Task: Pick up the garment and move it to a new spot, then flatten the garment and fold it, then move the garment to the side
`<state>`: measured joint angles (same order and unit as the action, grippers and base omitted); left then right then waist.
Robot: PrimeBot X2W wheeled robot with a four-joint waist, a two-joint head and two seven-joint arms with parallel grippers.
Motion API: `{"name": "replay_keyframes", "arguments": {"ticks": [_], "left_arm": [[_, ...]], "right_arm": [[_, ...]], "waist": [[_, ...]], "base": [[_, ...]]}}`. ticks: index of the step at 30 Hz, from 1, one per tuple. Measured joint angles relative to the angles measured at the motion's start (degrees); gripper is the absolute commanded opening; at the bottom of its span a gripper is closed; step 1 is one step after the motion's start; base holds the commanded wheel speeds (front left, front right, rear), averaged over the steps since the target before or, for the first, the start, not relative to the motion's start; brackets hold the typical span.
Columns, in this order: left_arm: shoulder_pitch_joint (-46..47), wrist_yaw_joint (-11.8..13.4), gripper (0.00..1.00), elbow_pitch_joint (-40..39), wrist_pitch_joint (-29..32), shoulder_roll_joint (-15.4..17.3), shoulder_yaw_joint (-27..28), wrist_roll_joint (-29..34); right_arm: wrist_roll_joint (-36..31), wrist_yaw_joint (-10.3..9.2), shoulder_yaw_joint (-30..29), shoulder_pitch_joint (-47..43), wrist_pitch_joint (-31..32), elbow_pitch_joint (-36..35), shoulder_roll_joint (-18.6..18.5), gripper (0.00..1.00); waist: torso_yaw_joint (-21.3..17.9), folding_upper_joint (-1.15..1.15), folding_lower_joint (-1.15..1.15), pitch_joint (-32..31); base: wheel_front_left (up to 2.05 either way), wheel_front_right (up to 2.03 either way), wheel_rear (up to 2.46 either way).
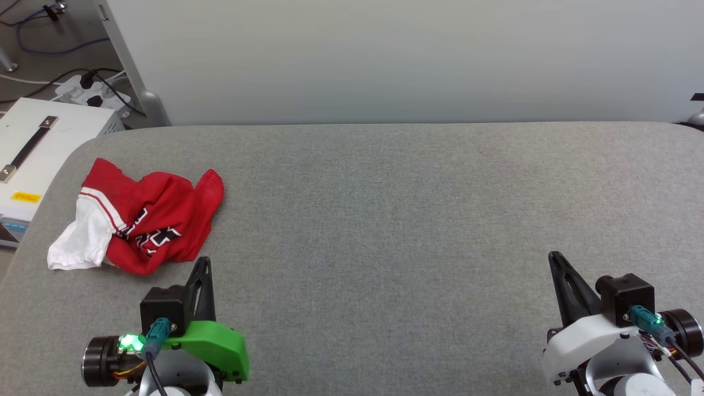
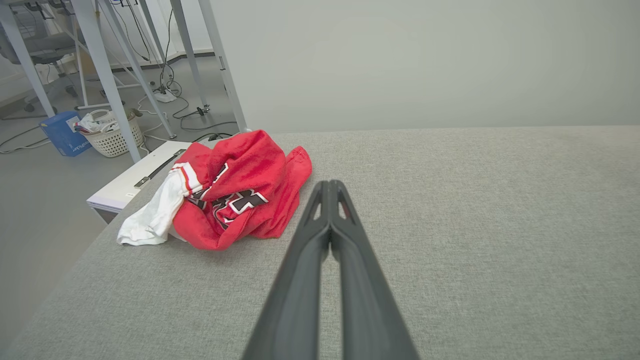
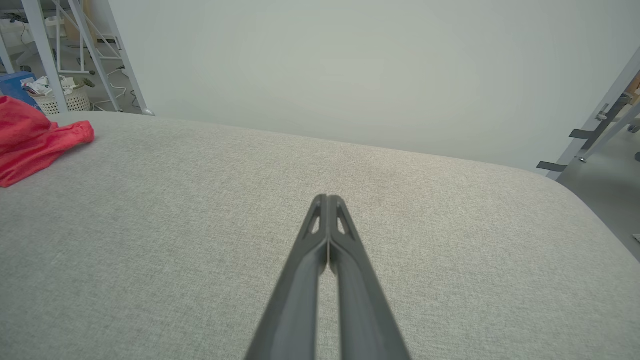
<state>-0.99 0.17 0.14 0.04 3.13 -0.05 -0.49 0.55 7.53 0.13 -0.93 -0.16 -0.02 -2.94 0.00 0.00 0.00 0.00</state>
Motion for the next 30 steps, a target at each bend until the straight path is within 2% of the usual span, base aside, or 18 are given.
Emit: {"name": "replay_keyframes", "arguments": {"ticks": [30], "left_arm": [[0.00,0.00,0.00,0.00,0.00,0.00,0.02,0.00]], "right_arm": [[0.00,0.00,0.00,0.00,0.00,0.00,0.00,0.00]], "waist": [[0.00,0.00,0.00,0.00]], "base": [[0.00,0.00,0.00]]}}
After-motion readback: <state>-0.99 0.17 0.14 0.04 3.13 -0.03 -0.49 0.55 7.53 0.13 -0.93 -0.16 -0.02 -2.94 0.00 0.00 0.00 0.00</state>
